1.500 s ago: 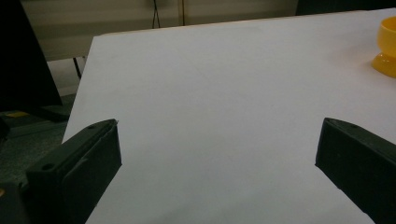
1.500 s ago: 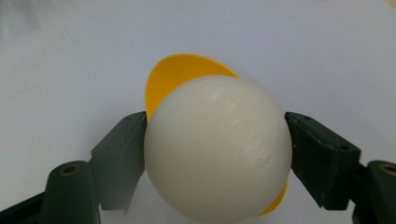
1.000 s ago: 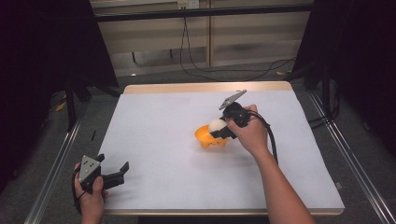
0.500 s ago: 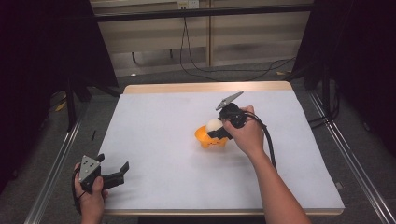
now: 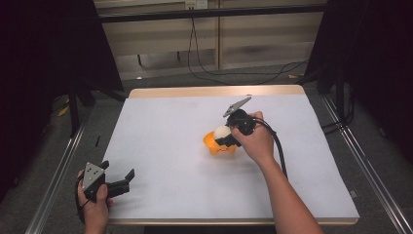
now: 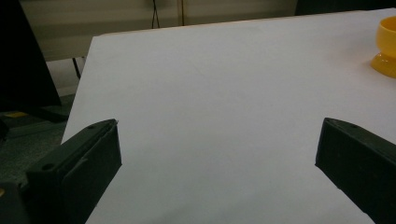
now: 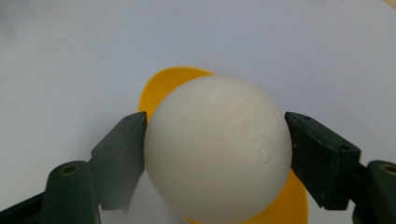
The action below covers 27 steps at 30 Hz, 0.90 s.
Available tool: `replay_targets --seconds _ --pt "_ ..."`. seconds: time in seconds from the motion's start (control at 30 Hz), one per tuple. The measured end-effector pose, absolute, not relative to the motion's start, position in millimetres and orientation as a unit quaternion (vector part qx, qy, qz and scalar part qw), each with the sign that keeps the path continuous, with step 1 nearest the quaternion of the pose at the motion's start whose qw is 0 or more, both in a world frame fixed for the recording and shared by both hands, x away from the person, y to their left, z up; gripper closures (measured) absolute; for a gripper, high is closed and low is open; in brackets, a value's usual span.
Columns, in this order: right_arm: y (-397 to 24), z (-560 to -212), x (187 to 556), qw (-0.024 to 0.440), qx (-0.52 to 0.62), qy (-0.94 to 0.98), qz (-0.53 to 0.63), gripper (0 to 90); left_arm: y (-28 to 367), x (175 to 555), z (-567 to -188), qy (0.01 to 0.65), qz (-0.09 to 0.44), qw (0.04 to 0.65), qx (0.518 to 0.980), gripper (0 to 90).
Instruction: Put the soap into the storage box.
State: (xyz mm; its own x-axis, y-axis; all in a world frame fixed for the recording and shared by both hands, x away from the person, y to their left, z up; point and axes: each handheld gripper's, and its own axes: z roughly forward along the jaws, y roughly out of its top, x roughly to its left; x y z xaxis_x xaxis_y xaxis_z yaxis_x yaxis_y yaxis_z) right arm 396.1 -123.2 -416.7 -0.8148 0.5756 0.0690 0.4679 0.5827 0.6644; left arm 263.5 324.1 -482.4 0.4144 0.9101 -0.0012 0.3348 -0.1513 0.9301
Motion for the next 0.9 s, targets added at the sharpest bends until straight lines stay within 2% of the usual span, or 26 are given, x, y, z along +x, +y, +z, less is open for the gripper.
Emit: replay_targets --seconds 0.9 --pt "-119.0 -423.6 396.1 0.076 0.300 0.891 0.333 23.8 324.2 263.5 -482.3 0.448 0.303 0.473 0.696 0.0"
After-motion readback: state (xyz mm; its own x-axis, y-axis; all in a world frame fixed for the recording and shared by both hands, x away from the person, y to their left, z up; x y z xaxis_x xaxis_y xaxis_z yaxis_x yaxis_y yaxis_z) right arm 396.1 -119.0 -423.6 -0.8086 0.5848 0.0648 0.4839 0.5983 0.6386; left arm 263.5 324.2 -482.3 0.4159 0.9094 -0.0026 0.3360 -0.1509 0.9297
